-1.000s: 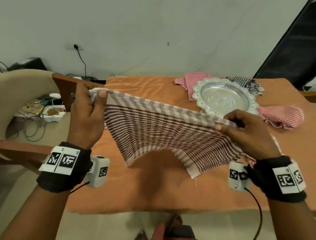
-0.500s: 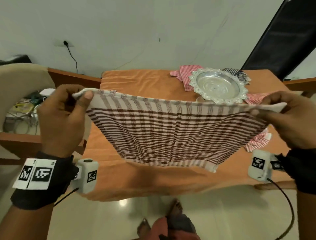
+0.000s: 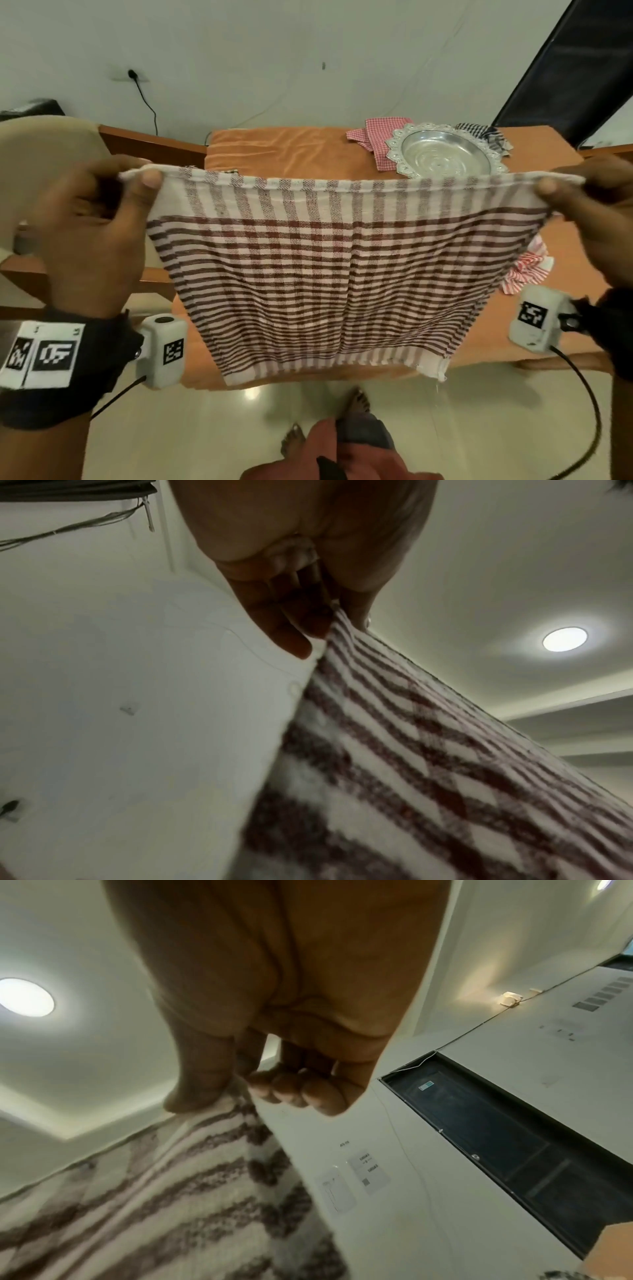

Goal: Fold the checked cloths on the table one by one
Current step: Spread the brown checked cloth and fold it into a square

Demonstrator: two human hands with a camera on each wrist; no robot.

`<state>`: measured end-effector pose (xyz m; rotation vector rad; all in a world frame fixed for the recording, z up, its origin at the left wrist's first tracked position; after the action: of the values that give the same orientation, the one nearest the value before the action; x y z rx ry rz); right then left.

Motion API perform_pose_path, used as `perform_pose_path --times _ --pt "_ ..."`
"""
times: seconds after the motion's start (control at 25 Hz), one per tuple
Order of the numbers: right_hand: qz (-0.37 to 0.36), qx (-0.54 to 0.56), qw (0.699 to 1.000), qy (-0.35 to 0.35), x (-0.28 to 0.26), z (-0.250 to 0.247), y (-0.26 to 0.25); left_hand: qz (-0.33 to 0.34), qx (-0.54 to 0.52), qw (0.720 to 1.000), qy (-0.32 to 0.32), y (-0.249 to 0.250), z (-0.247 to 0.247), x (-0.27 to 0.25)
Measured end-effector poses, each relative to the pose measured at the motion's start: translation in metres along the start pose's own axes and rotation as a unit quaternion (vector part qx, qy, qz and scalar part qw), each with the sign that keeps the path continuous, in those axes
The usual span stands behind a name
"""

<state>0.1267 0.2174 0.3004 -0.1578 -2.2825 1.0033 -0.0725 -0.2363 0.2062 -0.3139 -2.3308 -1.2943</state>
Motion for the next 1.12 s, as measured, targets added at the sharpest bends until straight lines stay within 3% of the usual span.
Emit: perform_pose_path --times 0.16,0.2,0.48,0.64,0.8,0.88,1.0,1.12 --pt "0.069 -0.077 0.995 -0.014 0.017 0.04 0.064 0.096 0.067 0.993 0.002 0.044 0.037 0.004" --pt "0.089 -0.09 0.992 -0.023 0.021 0.053 0.075 0.087 0.084 0.993 -0.007 0.038 0.05 0.01" --pt "0.221 -0.09 0.971 -0.022 0.066 0.134 0.174 -0.076 0.19 0.973 -0.104 -0.043 0.163 0.059" --pt "0.23 -0.15 0.961 -0.046 0.101 0.183 0.208 -0.187 0.145 0.96 -0.147 -0.093 0.216 0.086" --pt "0.246 -0.187 0.94 -0.147 0.113 0.23 0.232 -0.193 0.16 0.947 -0.201 -0.107 0.257 0.098" --pt "0.251 -0.2 0.922 -0.217 0.106 0.249 0.243 -0.209 0.149 0.943 -0.211 -0.11 0.265 0.091" --pt "0.195 -0.184 0.93 -0.252 0.073 0.26 0.256 -0.21 0.134 0.944 -0.217 -0.111 0.256 0.053" --pt "0.328 -0.19 0.887 -0.262 0.012 0.236 0.286 -0.255 0.168 0.923 -0.233 -0.114 0.221 -0.03"
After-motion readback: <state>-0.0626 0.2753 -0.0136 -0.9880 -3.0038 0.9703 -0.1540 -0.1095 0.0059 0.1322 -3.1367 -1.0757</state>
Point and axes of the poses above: each hand's wrist, its own x-axis towards the middle knuckle, its own z-axis out of the palm, y = z × x, the point moved 6 cm from there along x, towards the middle knuckle, and after that the axes turned 4 degrees about x, right-handed, at the moved point
